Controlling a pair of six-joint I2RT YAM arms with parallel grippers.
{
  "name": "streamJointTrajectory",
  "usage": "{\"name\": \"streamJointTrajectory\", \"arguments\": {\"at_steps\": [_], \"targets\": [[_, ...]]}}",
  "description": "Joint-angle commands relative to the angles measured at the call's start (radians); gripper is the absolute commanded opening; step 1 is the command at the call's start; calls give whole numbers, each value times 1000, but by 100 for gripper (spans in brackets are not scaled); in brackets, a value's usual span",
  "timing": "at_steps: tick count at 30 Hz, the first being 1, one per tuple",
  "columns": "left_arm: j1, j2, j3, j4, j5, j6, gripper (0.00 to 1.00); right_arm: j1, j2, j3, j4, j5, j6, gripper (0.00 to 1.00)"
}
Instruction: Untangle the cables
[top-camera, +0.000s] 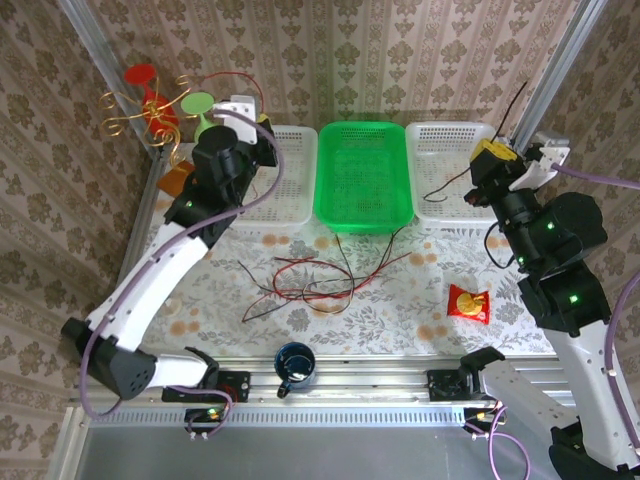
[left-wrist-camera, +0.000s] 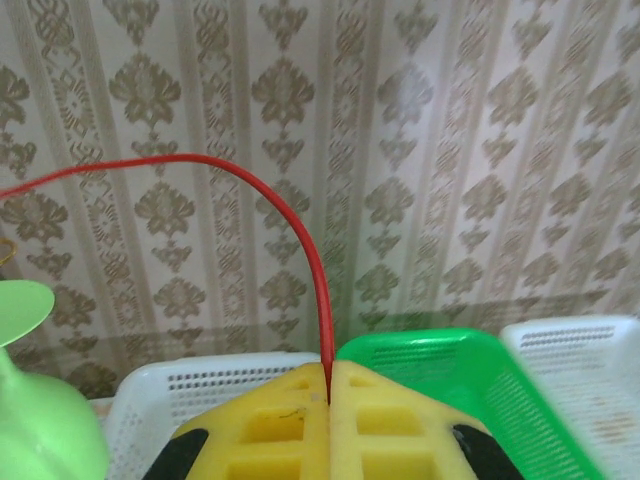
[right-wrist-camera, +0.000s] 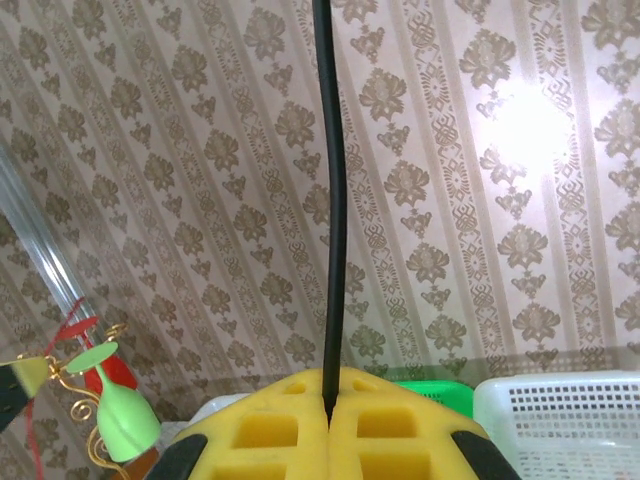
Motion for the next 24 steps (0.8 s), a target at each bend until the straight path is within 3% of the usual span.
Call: {"name": "streamJointTrajectory", "arguments": {"at_steps": [1, 5, 12, 18, 24], "targets": [[18, 56, 46, 7, 0, 69, 0, -5, -3, -7, 52, -71, -68, 0], [73, 139, 71, -17, 95, 50, 0, -6, 4, -16, 50, -65, -82, 0], [170, 266, 24, -71, 144, 9, 0, -22, 40, 25, 11, 0, -171, 0], [198, 449, 62, -197, 193, -4, 0, -33, 77, 76, -4, 12, -192, 0], [240, 624, 119, -218, 300, -67, 0, -33, 130, 170, -87, -21, -203, 0]]}}
